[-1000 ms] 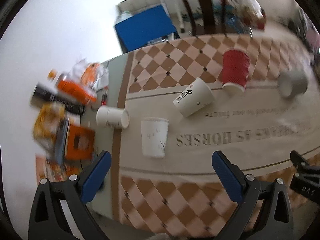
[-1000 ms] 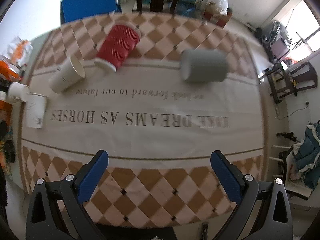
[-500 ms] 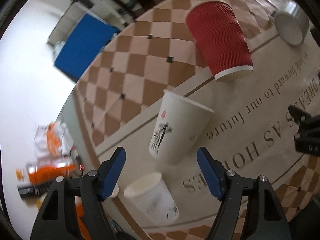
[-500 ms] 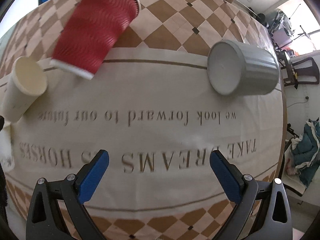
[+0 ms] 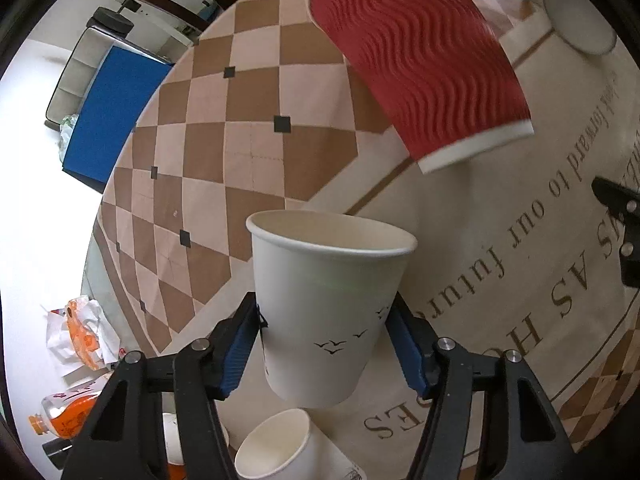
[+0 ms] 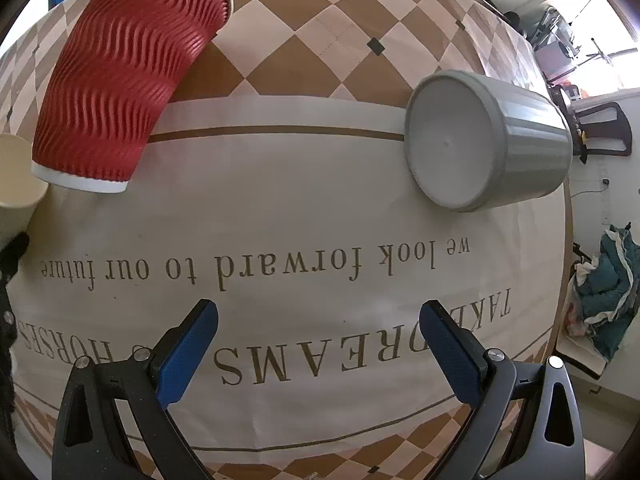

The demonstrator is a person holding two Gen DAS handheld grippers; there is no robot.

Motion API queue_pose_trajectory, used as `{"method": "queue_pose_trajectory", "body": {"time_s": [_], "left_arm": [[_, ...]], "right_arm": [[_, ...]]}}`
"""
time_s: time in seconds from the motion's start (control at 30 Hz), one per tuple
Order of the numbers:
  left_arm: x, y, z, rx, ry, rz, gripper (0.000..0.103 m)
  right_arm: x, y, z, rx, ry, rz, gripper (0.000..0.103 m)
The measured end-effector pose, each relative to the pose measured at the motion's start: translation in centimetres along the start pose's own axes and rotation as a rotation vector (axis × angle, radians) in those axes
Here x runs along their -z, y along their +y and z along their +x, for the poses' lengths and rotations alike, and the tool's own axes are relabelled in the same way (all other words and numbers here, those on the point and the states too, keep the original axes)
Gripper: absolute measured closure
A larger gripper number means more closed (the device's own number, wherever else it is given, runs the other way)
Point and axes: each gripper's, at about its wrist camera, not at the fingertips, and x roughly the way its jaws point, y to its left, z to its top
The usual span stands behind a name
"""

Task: Flip cup upright
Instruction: 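Lift the white cup with the left gripper and turn it rim-up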

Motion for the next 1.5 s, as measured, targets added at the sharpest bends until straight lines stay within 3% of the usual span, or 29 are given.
{"method": "queue_pose_trajectory", "body": {"time_s": [0.43, 0.77, 1.03, 1.23, 1.5], "left_arm": [[1.7, 0.6, -3.0, -0.011, -0.029, -0.118, 0.044], [5.0, -2.0, -8.1, 0.014, 0.004, -0.328, 0.044], [8.0, -6.6, -10.3, 0.152, 0.073, -0.573, 0.044], [8.9, -11.2, -10.1, 0.275, 0.127, -0.717, 0.044], [7.7, -16.4, -8.7, 0.349, 0.178, -0.768, 0.044]], "right_arm": [[1.6, -0.2, -2.1, 0.015, -0.03, 0.02, 0.001], [5.5, -2.8, -4.2, -0.048, -0.078, -0.001, 0.001], [9.0, -6.9, -4.5, -0.068, -0.093, -0.018, 0.001], [10.8, -10.4, -2.5, -0.064, -0.067, 0.002, 0.001], [12.3, -14.3, 0.8, -0.051, -0.018, 0.03, 0.001]]}}
